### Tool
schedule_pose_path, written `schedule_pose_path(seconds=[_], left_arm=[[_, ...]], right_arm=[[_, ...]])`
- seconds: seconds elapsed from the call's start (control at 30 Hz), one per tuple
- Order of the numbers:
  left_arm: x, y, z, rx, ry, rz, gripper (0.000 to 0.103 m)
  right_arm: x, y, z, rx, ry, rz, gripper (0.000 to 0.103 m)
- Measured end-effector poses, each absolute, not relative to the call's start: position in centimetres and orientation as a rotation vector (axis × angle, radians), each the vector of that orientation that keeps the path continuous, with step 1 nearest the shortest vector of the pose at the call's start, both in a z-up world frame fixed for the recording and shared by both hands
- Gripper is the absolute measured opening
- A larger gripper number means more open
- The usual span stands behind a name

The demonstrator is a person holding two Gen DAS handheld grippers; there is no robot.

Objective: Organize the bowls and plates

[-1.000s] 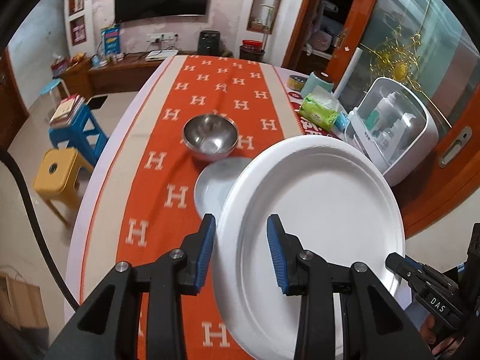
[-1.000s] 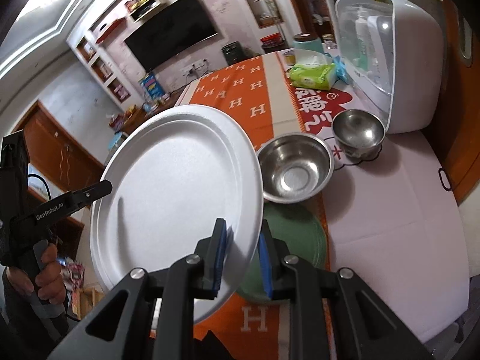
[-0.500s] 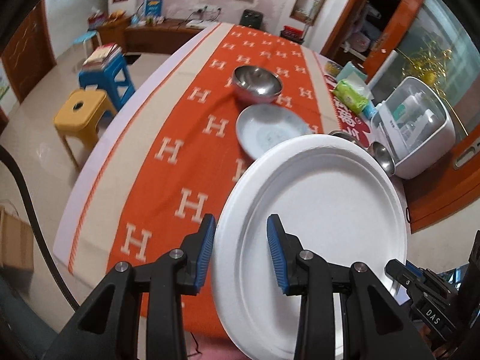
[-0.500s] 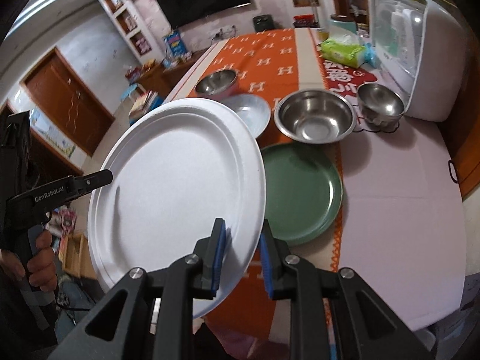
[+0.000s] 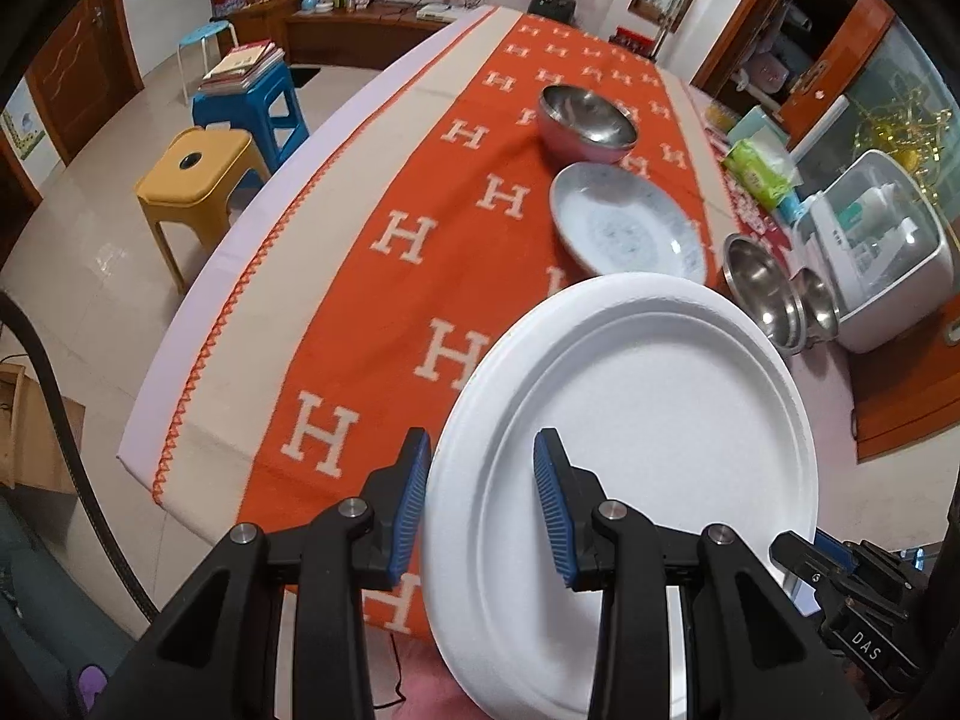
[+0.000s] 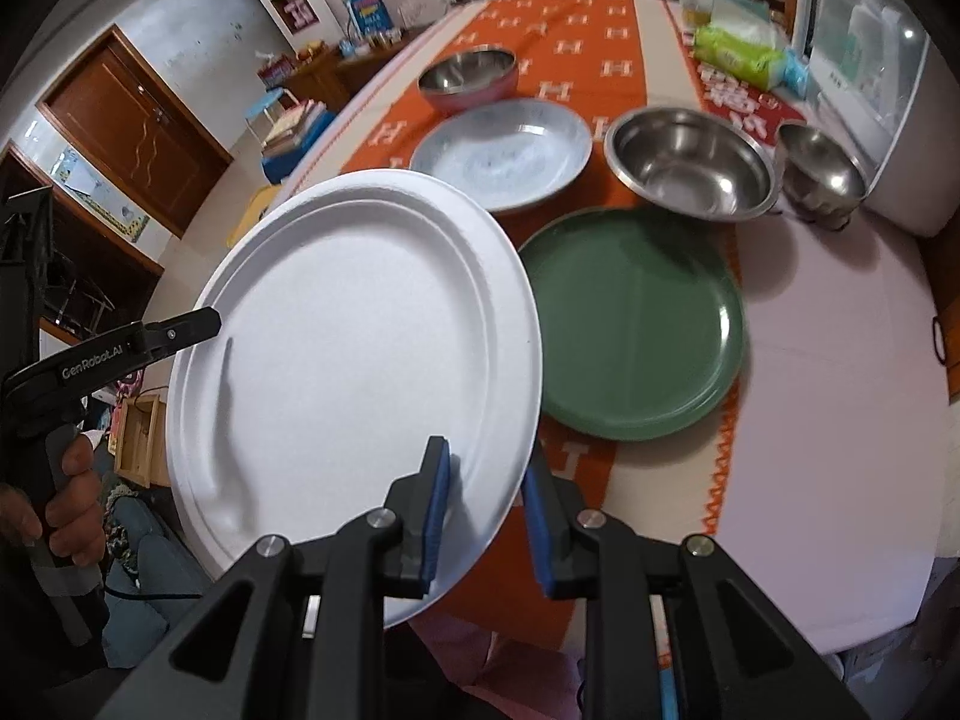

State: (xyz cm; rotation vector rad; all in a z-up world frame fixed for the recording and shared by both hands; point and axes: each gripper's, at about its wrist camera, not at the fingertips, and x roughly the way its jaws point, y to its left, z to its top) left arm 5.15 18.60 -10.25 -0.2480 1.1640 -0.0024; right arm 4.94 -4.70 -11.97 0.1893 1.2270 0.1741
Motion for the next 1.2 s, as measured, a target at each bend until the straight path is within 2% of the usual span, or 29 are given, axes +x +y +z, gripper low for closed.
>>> schedule_pose_path(seconds=[0.27, 0.57, 1.2], left_arm=[[7.0, 20.7, -13.2, -0.228, 1.240, -0.009, 0.034], [9.3, 22.4, -16.5, -0.204, 1.318, -0.044, 0.034], [14.7, 23.3, -22.0, -0.125, 1.467, -0.213, 0.034]], right_arm=[[6.6, -2.5, -15.4, 0.200, 1.371, 0.157, 0.027], [8.3, -0.8, -18.0, 0.207, 1.453, 0.107, 0.028], [9.0, 0.9, -20.2, 0.271, 1.500, -0.086, 0.029]])
